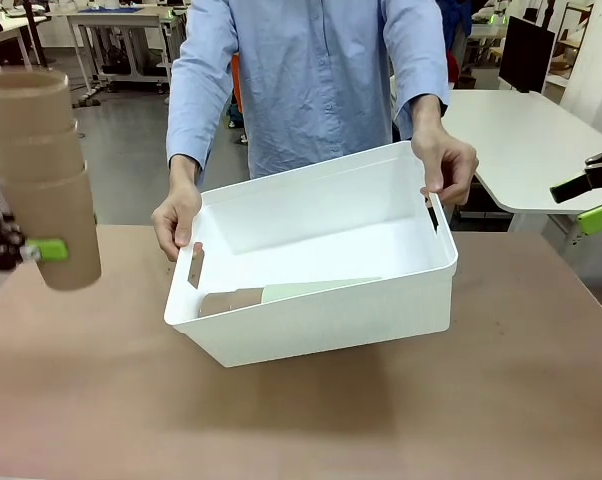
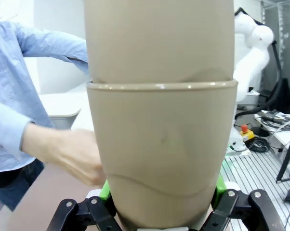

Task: Stack the cups and store them in the basket.
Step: Place the stack of Reusable plastic cups into the Pantry Basket.

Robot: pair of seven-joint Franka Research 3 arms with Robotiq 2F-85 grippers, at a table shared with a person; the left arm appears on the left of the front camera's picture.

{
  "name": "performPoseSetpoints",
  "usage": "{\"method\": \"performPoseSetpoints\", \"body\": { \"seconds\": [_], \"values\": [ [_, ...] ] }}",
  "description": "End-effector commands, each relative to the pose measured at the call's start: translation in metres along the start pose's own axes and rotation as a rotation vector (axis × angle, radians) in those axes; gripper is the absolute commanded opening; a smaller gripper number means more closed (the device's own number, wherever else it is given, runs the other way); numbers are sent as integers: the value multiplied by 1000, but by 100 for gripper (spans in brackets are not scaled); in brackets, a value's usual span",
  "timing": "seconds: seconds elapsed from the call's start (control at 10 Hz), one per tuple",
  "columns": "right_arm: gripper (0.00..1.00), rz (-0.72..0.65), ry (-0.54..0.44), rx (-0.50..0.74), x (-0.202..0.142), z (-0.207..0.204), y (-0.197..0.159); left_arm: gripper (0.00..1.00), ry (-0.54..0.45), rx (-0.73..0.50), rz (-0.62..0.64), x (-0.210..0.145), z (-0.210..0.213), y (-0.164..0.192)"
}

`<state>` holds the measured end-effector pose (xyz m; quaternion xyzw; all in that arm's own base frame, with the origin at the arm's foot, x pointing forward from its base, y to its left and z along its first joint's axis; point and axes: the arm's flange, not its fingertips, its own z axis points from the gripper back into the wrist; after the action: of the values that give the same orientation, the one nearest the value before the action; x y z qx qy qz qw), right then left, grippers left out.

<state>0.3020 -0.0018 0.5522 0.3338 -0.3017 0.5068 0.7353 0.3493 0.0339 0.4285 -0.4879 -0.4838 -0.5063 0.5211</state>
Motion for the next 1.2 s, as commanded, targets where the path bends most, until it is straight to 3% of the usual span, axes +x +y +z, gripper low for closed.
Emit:
{"method": "performPoseSetpoints", "body": {
  "seconds": [0.0, 0.4, 0.7, 1.1],
  "values": [
    [100, 18, -17, 9, 1, 1, -1, 84, 84, 66, 41, 61, -28, -3],
    [100, 18, -17, 9, 1, 1, -1, 84, 328, 182, 76, 156, -94, 4],
    [100, 18, -17, 9, 1, 1, -1, 84, 493, 229, 99, 169, -151, 13],
    [100, 18, -17, 9, 1, 1, -1, 84, 701, 231, 82, 156, -221, 32]
  ]
}}
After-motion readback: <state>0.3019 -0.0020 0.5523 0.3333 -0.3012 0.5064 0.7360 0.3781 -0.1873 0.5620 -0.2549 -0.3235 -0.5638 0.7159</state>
